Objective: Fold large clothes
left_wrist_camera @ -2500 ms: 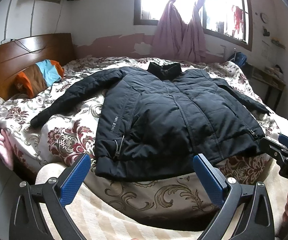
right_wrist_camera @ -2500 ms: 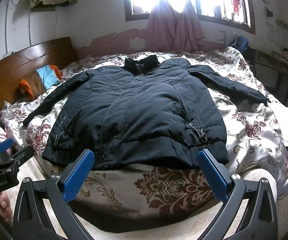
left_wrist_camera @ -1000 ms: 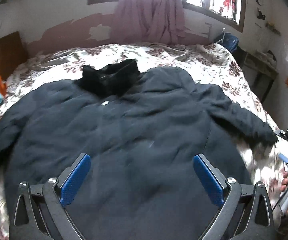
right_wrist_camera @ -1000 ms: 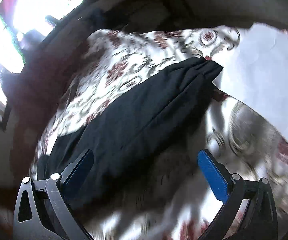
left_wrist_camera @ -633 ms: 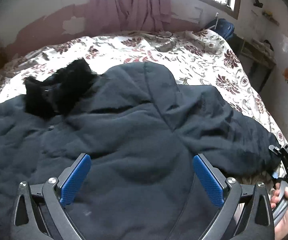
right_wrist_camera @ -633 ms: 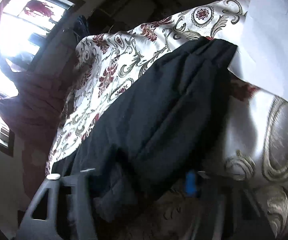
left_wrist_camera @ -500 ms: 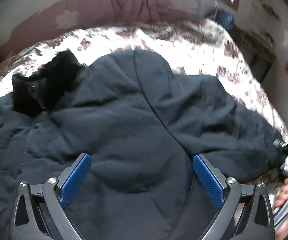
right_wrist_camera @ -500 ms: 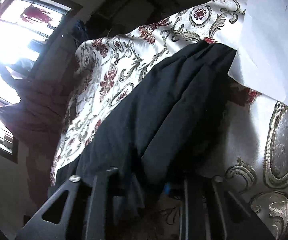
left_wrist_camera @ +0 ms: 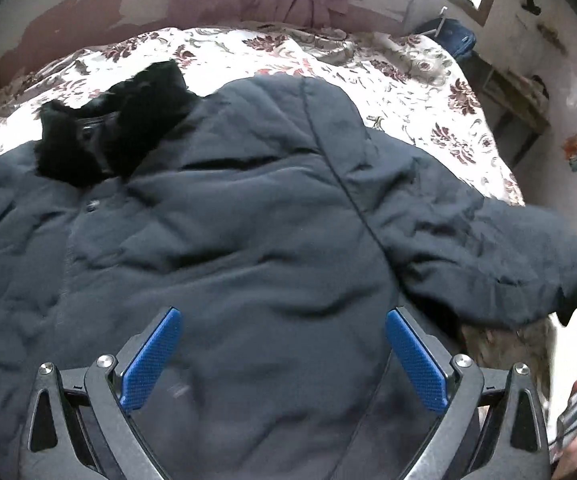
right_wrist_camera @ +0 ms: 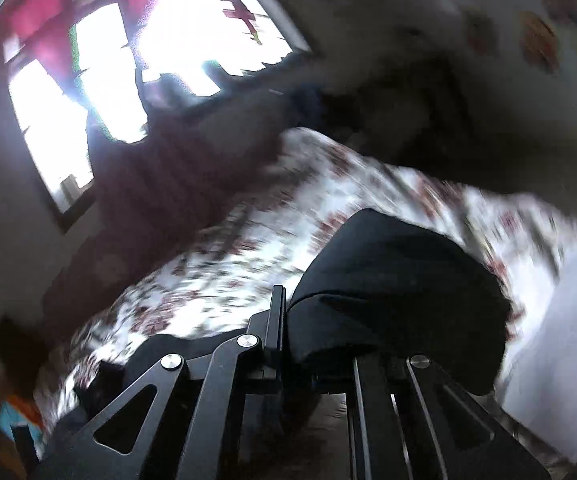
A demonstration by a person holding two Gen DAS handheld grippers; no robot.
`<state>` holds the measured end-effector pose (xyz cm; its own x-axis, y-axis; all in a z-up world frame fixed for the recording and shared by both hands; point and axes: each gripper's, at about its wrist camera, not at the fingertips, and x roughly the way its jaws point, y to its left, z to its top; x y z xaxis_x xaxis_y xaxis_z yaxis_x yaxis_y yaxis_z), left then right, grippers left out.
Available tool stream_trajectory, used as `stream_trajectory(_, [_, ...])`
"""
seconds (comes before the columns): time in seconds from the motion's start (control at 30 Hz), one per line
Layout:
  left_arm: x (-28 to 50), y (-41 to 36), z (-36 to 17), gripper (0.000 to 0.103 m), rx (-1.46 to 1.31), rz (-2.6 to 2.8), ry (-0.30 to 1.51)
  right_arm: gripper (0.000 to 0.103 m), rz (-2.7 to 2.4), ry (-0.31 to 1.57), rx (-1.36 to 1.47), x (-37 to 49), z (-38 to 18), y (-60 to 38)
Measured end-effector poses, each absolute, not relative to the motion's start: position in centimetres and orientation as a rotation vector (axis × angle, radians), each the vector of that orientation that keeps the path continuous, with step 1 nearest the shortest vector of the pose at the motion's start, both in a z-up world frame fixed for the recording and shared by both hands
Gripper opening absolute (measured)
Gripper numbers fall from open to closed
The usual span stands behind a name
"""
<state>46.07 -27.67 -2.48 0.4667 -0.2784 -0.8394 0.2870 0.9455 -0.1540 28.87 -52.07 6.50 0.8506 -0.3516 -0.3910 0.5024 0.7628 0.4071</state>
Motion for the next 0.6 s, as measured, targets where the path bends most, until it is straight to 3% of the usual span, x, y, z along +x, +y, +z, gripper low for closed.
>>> stream_trajectory(0.13, [44.4,-23.1,-0.7,0.102,-0.017,-0.346,1.018,0.009,-0.365,0.276,0.285,31.5,12.3,-44.8])
stream_trajectory(0.3, [41.9,-15.2,2.1,0.102,-0.077,-0.312,0.961,0.009,-0.164,0.295,0.123,34.8,15.7,-35.0])
stream_trajectory(0.47, [39.5,-6.7,3.6,0.102,-0.116,-0.227,0.908,0.009,0.008,0.394,0.003,37.3,14.7,-25.9])
stream_trajectory(0.6, [37.9,0.2,3.7,0.102,-0.178,-0.144,0.886,0.009,0.116,0.518,-0.111,38.3,10.8,-18.9])
